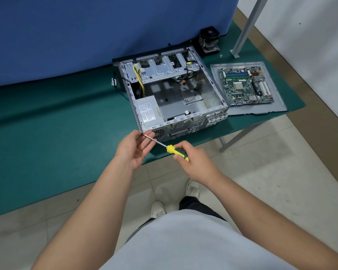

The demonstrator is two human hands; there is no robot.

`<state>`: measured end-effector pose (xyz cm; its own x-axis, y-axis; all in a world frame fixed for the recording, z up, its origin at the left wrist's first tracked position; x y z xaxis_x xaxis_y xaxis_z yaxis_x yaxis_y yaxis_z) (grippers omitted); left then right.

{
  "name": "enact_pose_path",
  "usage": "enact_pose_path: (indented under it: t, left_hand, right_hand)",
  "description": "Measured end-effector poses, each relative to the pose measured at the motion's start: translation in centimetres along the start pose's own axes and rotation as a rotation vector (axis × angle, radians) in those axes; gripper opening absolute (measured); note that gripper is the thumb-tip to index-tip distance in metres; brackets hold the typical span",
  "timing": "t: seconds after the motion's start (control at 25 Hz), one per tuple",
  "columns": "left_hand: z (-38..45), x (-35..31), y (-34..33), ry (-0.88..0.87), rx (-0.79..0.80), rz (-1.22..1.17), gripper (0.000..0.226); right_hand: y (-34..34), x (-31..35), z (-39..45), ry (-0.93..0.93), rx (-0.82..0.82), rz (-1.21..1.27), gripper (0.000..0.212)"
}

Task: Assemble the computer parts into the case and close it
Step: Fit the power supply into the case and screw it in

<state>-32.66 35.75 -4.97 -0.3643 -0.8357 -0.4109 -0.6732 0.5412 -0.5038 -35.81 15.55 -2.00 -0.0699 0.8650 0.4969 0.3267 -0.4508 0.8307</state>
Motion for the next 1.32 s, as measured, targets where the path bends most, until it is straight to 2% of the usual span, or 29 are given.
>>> enact_pose_path:
  t: [0.2, 0.32, 0.48, 0.68, 1.0, 1.32]
  left_hand:
    - [0.4, 1.4, 1.6, 0.043, -0.026, 0.065, 0.007]
    - [0.6, 2.1, 1.9, 0.053, -0.039, 0.131, 0.006]
    - [1.1, 2.5, 1.7, 0.06, -0.057, 0.179, 0.009]
    - [1.7, 2.1, 1.4, 0.052, -0.058, 0.207, 0.016]
    - [2.6, 1.6, 1.2, 0.028, -0.052, 0.201, 0.018]
    - [2.9, 1.3, 1.4, 0.021, -0.027, 0.209, 0.026]
  right_hand:
    - [-4.2, -0.1, -1.4, -0.208, 0.246, 0.397, 0.005]
    - [-6.2, 0.7, -2.2, -0.296, 0.343, 0.555, 0.011]
    - [-7.6, 1.6, -2.8, -0.356, 0.413, 0.646, 0.016]
    - [-8.1, 2.0, -2.4, -0.407, 0.43, 0.724, 0.023]
    - [-8.2, 2.3, -1.7, -0.415, 0.404, 0.734, 0.014]
    - [-8.2, 2.6, -1.7, -0.427, 0.357, 0.746, 0.016]
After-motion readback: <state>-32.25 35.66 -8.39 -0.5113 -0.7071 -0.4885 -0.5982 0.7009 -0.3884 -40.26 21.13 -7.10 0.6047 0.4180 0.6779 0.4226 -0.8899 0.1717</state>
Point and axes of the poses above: each hand's wrist, its own z-axis towards the middle knuckle, its own y-axis out of the back of the hand, x = y × z, the point moved 6 cm from there along z, towards the middle knuckle, and after that the axes turned 14 degrees about -z, right-handed, at the moved point
